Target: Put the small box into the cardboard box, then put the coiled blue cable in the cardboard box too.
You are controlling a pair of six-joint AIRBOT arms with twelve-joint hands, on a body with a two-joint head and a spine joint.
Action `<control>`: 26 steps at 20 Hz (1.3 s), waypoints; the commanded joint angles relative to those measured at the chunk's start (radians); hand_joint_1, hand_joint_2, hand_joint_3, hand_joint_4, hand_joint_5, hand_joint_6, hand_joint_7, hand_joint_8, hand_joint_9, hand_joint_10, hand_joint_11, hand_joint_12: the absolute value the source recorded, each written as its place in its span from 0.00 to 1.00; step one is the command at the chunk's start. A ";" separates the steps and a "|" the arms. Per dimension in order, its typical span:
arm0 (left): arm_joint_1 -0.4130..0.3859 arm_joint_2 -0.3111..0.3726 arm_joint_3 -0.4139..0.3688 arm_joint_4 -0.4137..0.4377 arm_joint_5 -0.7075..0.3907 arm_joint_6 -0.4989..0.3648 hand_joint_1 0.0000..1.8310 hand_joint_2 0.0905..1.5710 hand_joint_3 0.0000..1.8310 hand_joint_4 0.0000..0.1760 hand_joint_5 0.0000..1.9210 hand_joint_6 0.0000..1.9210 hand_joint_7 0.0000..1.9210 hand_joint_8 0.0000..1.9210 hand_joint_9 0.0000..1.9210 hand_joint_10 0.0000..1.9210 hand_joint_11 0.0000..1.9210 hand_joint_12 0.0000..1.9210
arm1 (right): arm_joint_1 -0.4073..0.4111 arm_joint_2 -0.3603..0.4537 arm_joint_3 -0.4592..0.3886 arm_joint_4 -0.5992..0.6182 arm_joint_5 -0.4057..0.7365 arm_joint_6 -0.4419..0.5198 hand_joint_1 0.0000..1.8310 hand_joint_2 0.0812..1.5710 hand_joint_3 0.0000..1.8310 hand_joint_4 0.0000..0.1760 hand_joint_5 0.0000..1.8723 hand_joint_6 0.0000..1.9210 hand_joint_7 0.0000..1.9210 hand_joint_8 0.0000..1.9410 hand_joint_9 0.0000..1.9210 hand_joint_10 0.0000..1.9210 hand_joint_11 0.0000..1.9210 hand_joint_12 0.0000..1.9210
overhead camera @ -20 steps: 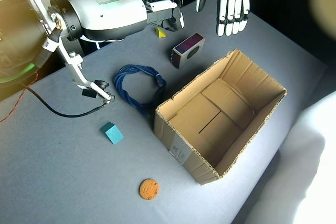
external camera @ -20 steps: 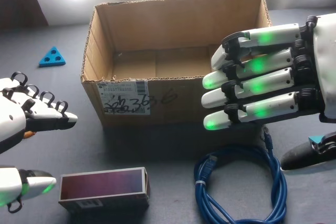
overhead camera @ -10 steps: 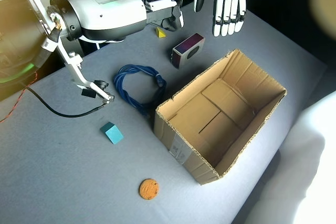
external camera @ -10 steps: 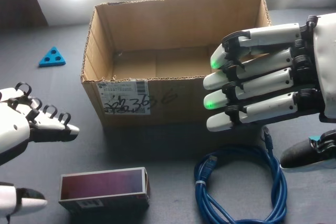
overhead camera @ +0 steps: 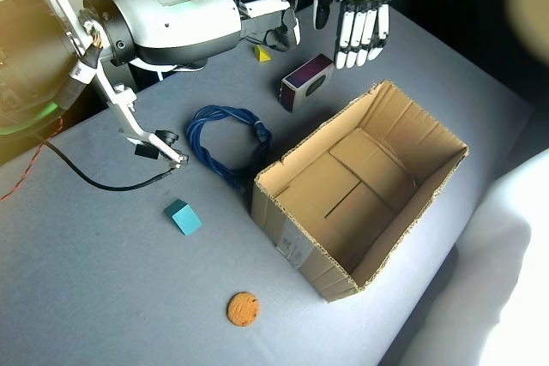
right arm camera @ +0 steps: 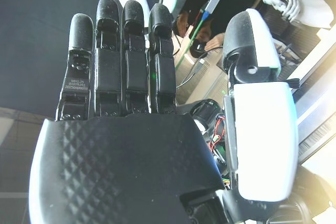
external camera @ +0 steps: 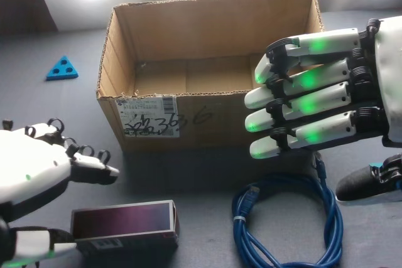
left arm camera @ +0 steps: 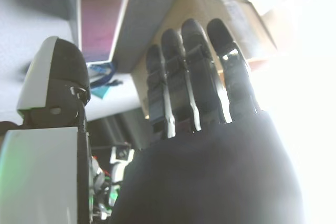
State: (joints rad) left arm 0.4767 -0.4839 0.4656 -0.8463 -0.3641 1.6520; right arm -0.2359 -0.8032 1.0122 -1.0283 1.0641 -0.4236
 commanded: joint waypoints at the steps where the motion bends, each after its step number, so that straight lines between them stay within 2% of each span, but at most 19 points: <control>1: -0.016 -0.001 0.007 -0.001 -0.100 0.017 0.57 0.72 0.00 0.00 0.22 0.00 0.25 0.00 0.24 0.00 0.00 0.50 | 0.004 0.010 -0.002 0.084 0.083 -0.004 0.40 0.68 0.00 0.00 0.33 0.00 0.30 0.00 0.27 0.00 0.00 0.56; 2: -0.015 -0.020 0.011 -0.020 -0.113 0.034 0.56 0.72 0.00 0.00 0.20 0.00 0.24 0.00 0.23 0.00 0.00 0.49 | 0.004 0.010 -0.002 0.084 0.083 -0.004 0.39 0.68 0.00 0.00 0.33 0.00 0.30 0.00 0.27 0.00 0.00 0.56; 3: -0.014 -0.032 0.016 -0.027 -0.119 0.039 0.57 0.71 0.00 0.00 0.18 0.00 0.21 0.00 0.20 0.00 0.00 0.44 | 0.004 0.011 -0.002 0.084 0.083 -0.004 0.43 0.67 0.00 0.00 0.34 0.01 0.32 0.01 0.29 0.01 0.02 0.57; 9: 0.023 -0.072 0.026 -0.073 -0.167 0.058 0.57 0.68 0.00 0.00 0.15 0.00 0.20 0.00 0.19 0.00 0.00 0.41 | 0.004 0.011 -0.002 0.084 0.083 -0.003 0.45 0.66 0.00 0.00 0.34 0.00 0.31 0.00 0.29 0.00 0.02 0.56; 17: 0.098 -0.112 0.003 -0.098 -0.225 0.058 0.55 0.64 0.00 0.00 0.13 0.00 0.18 0.00 0.17 0.00 0.00 0.37 | 0.004 0.011 -0.002 0.084 0.083 -0.003 0.49 0.66 0.00 0.00 0.34 0.00 0.31 0.00 0.28 0.00 0.02 0.57; 22: 0.129 -0.150 0.001 -0.107 -0.256 0.058 0.60 0.63 0.00 0.00 0.11 0.00 0.15 0.00 0.15 0.00 0.00 0.35 | 0.004 0.011 -0.002 0.084 0.083 -0.003 0.49 0.65 0.00 0.00 0.33 0.00 0.30 0.00 0.29 0.00 0.03 0.57; 24: 0.139 -0.167 0.002 -0.107 -0.271 0.058 0.64 0.62 0.00 0.00 0.13 0.00 0.17 0.00 0.16 0.00 0.00 0.40 | 0.004 0.011 -0.002 0.084 0.083 -0.003 0.50 0.66 0.00 0.00 0.33 0.00 0.30 0.00 0.29 0.00 0.03 0.57; 26: 0.145 -0.183 0.005 -0.107 -0.282 0.058 0.65 0.63 0.00 0.00 0.12 0.00 0.16 0.00 0.16 0.00 0.00 0.38 | 0.003 0.011 -0.002 0.084 0.083 -0.003 0.50 0.65 0.00 0.00 0.33 0.00 0.30 0.00 0.28 0.00 0.01 0.59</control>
State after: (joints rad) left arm 0.6266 -0.6765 0.4713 -0.9833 -0.5781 1.7088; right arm -0.2363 -0.8032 1.0119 -1.0279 1.0649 -0.4236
